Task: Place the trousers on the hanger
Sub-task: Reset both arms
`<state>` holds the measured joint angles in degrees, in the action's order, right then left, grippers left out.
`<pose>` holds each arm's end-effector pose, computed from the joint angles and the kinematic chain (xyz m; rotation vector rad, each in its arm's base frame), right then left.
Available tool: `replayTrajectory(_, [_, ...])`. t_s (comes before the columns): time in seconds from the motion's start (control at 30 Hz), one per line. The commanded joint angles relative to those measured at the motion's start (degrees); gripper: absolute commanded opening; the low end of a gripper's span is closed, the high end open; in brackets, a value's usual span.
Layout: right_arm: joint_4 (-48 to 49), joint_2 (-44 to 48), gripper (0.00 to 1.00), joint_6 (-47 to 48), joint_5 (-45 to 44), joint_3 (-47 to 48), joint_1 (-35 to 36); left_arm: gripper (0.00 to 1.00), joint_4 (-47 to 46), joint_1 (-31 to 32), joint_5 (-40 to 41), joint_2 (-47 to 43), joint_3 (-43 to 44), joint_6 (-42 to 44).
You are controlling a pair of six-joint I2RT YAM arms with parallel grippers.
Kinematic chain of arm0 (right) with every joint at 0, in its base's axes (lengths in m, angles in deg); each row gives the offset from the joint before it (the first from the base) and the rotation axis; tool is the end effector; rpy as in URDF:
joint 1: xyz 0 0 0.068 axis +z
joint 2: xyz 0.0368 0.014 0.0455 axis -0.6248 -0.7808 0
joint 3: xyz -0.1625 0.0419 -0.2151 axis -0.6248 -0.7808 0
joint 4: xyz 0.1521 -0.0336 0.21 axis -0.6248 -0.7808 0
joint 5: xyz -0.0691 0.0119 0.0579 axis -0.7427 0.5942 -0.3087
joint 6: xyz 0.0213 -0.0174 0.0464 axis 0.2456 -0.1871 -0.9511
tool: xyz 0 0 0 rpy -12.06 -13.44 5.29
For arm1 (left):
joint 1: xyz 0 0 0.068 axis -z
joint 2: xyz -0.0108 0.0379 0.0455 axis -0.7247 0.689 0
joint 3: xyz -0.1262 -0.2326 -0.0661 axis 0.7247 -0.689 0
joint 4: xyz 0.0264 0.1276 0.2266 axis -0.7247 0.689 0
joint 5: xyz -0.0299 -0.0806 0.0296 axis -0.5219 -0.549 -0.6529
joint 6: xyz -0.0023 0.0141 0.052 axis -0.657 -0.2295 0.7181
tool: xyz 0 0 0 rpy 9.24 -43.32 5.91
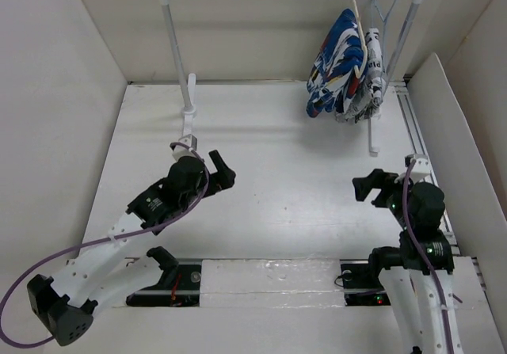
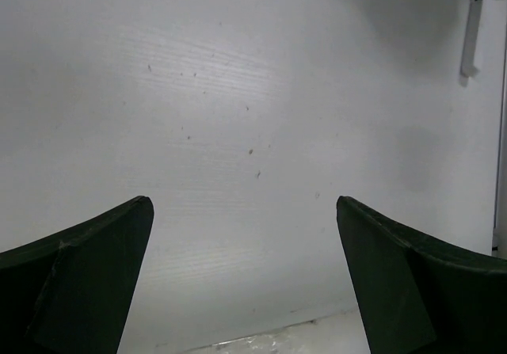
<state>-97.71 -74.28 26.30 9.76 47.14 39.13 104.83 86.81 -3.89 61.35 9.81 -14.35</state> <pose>0.0961 0.0066 0.2940 0.1434 1.8706 0.3522 0.1458 -0.1119 0.3135 -0.2372 2.0559 -0.6782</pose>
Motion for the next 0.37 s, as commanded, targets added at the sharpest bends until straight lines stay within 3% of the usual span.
replayTrajectory(0.0, [-5.1,2.8,1.0,3.1,1.9,-1.8,0.4,0.97,-5.0,-0.3,-3.7,-1.9,-2.4,-2.9])
replayTrajectory(0.17, [-0.7,-3.3,1.0,2.9,4.6,2.4,0.4,0.97,-7.5,-0.3,-4.5,2.4,4.9,1.0])
replayTrajectory(0.33, [-1.7,-12.9,1.0,7.7,4.1,21.5,0.4,0.98,-5.3,-0.3,-3.4,6.5,14.7,5.9])
